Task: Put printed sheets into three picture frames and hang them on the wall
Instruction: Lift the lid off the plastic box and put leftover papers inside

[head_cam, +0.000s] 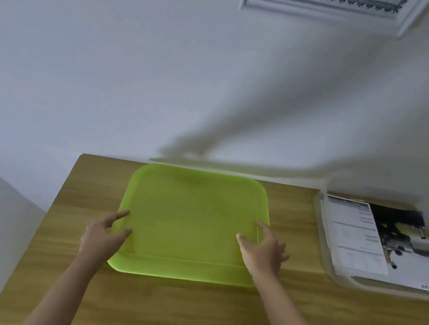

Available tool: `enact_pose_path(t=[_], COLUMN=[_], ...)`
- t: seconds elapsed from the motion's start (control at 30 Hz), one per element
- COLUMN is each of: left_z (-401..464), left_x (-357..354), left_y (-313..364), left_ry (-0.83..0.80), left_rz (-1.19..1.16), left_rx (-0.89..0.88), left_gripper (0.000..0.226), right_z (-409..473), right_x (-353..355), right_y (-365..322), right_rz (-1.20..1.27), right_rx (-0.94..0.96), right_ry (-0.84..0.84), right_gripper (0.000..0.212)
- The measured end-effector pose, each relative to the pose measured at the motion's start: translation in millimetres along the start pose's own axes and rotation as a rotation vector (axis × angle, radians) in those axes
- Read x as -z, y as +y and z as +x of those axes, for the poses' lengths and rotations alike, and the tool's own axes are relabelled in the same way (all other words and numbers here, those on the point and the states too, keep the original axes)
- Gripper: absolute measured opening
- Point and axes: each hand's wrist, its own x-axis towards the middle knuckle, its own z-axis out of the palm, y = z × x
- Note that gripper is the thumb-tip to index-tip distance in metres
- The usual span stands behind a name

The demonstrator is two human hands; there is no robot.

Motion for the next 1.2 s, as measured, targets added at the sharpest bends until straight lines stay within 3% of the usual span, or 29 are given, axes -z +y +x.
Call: enact_pose_path(t=[0.33,0.67,0.93,1.2], left_z=[-72,-137,-179,-187], left_x=[-70,-221,-326,-355], left_y=[80,194,242,255], left_ry=[-0.129,-0.198,-0.165,-0.069], left_rz=[-0.228,-0.224,-0.049,0.054], left_rx=[-0.225,-0.316,-0.28,-0.152], left_gripper=[0.052,0.054,0.054,0.055], right_z=[19,109,188,235], right_x=[129,282,347,346], right_y=[51,155,229,238], right_rz=[0.017,0.075,0.051,-0.028], right_rx=[0.182,0.222,0.171,0.176], right_ry=[0.295,0.446,0.359,0.22], right_gripper=[0.053,0.053,0.051,0.051])
